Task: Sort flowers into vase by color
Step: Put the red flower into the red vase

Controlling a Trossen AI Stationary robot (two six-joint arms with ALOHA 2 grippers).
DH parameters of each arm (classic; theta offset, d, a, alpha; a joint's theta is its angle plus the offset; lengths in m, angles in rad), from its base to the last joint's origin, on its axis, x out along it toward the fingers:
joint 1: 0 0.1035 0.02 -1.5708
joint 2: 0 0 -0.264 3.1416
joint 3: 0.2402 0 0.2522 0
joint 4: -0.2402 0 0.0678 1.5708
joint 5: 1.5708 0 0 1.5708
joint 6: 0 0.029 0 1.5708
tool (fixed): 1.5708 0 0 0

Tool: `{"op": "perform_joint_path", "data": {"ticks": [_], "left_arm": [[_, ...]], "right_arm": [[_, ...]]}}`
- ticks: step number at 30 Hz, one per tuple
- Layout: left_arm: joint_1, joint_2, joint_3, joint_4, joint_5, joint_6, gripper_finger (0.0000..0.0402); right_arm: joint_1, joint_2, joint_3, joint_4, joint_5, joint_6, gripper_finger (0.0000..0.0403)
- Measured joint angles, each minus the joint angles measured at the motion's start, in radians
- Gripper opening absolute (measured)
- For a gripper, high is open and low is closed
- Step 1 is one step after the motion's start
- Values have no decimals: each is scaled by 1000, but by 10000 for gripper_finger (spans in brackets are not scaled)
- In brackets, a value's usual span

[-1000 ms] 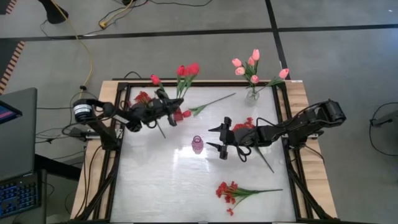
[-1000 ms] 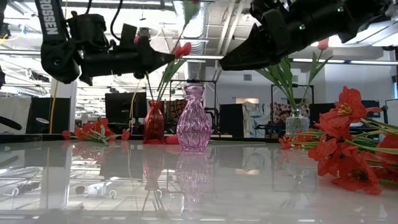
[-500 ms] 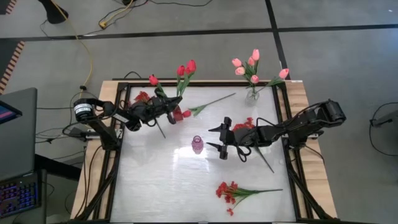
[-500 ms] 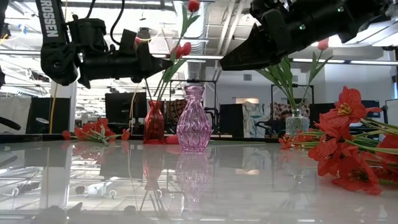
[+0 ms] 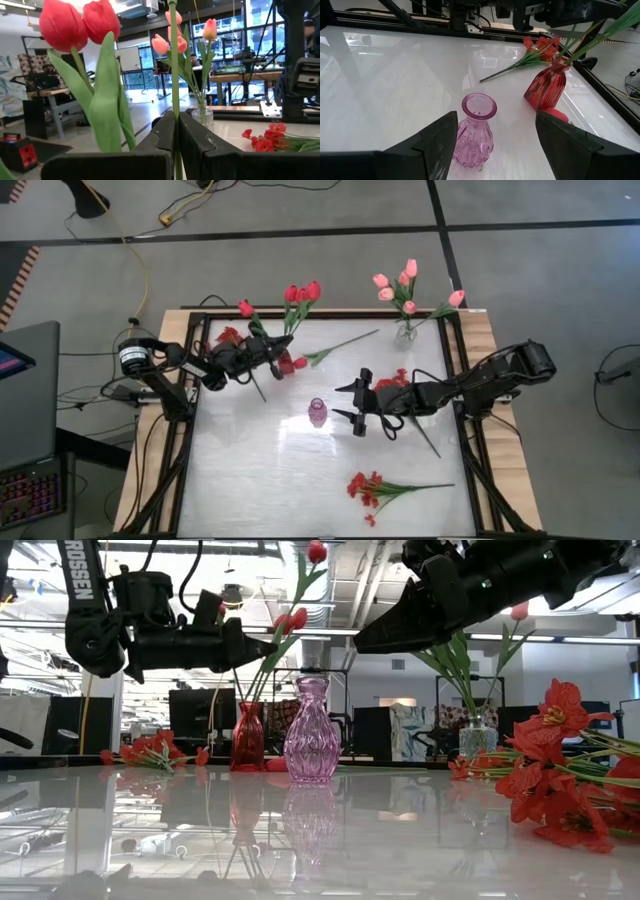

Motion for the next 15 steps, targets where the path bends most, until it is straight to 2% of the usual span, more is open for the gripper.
{"op": "perform_joint_path", "data": {"ticks": [10, 15], "left_arm": [[10, 0, 0, -23, 1, 3, 0], [10, 86, 1, 43, 3, -10, 0]], "right_arm": [[0, 0, 0, 0, 0, 0, 295], [0, 0, 0, 0, 0, 0, 295]]}}
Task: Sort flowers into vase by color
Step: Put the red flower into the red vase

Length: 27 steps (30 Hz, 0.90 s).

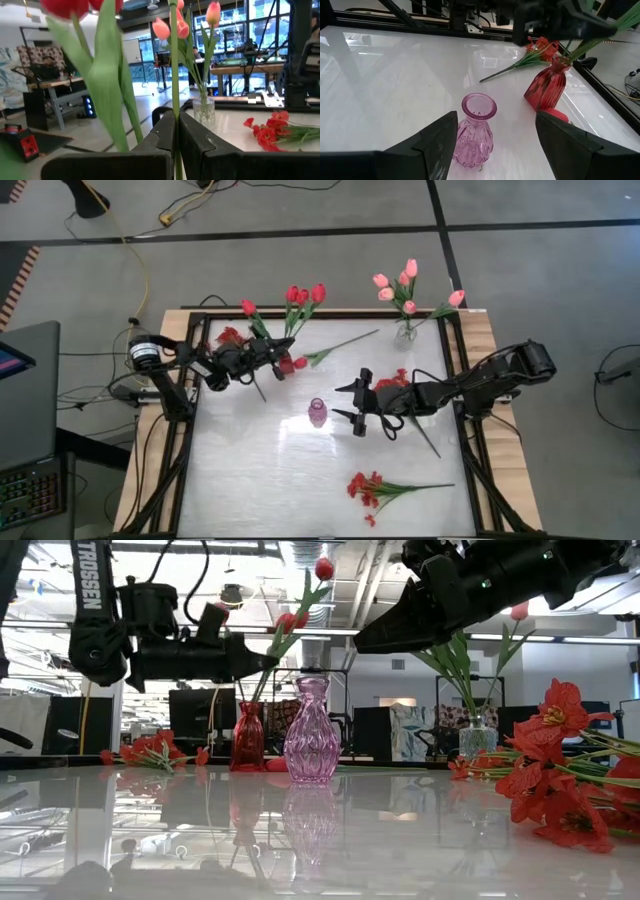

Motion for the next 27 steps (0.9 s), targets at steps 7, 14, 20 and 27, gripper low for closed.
{"op": "perform_joint_path", "data": {"ticks": [7, 14, 20, 27], "left_arm": [[-12, 60, 24, -4, 25, 5, 0], [-12, 61, 8, -7, 28, 4, 3], [-12, 60, -11, -7, 43, 0, 16], [-12, 59, -13, -7, 51, -15, 54]], "right_arm": [[0, 0, 0, -1, 0, 0, 295], [0, 0, 0, 0, 0, 0, 295], [0, 0, 0, 0, 0, 0, 295], [0, 0, 0, 0, 0, 0, 295]]}}
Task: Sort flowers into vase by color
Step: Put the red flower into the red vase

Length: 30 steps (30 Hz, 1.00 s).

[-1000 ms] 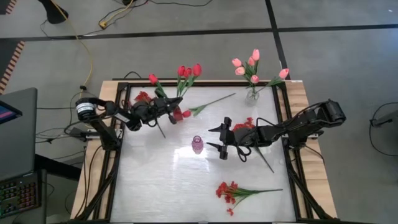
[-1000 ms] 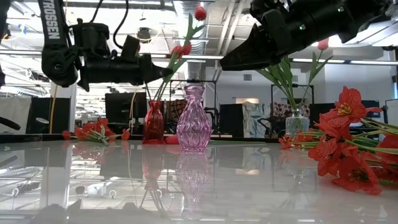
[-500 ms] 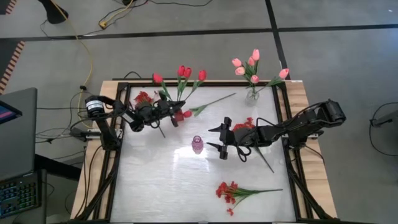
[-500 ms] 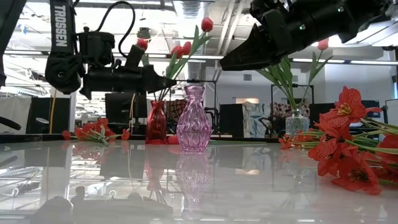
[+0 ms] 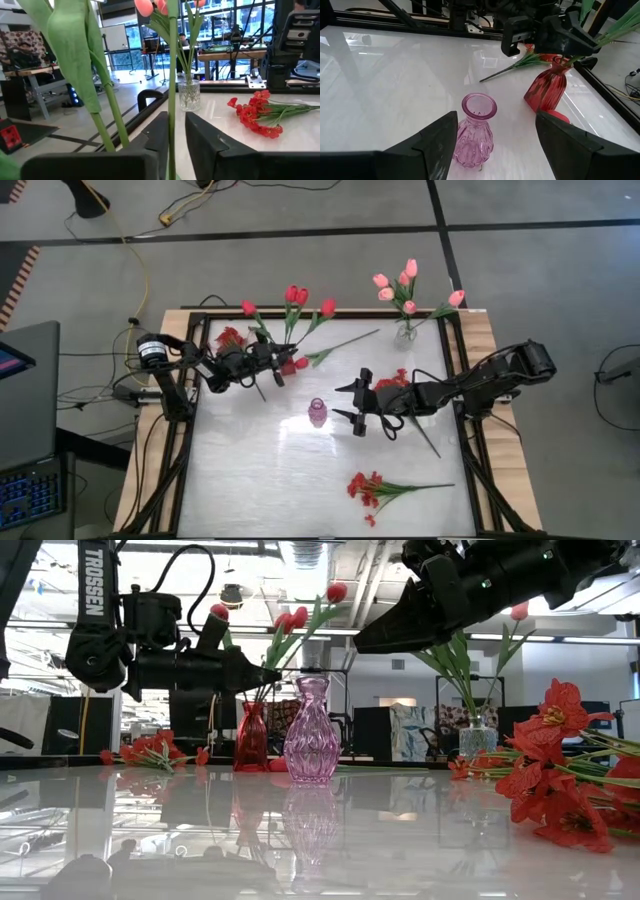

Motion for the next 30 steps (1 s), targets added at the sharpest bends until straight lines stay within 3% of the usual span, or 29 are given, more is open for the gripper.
{"op": "perform_joint_path", "data": {"ticks": [17, 24, 30], "left_arm": [[-32, -7, 0, -4, 34, 90, 182], [-101, -8, 0, -43, -207, 159, 198], [-177, -21, 24, -113, -306, 245, 199]], "right_arm": [[0, 0, 0, 0, 0, 0, 295], [0, 0, 0, 0, 0, 0, 295], [0, 0, 0, 0, 0, 0, 295]]}}
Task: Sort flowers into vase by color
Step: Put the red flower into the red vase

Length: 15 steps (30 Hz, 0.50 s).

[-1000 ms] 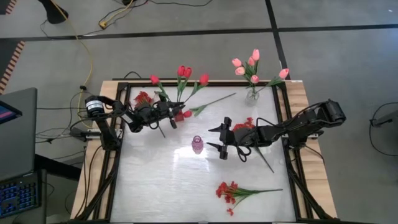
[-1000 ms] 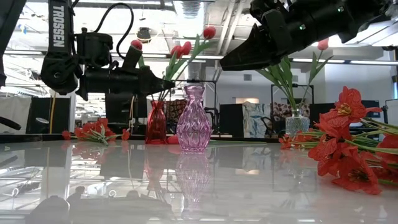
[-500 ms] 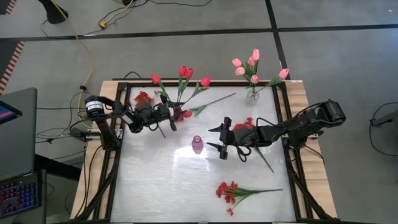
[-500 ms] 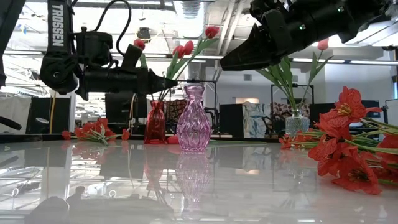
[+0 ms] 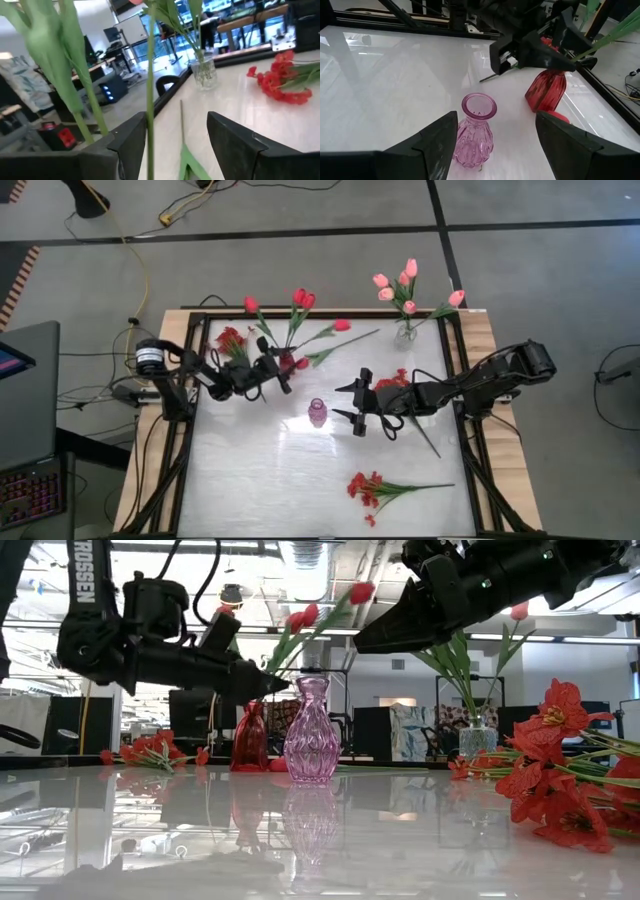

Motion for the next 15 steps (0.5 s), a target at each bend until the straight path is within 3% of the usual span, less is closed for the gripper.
{"op": "perform_joint_path", "data": {"ticks": [7, 15], "left_arm": [[-38, -143, 58, -240, -142, 39, 199], [-38, -317, 178, -667, -145, -15, 199]], "right_arm": [[0, 0, 0, 0, 0, 0, 295], [0, 0, 0, -1, 0, 0, 295]]}}
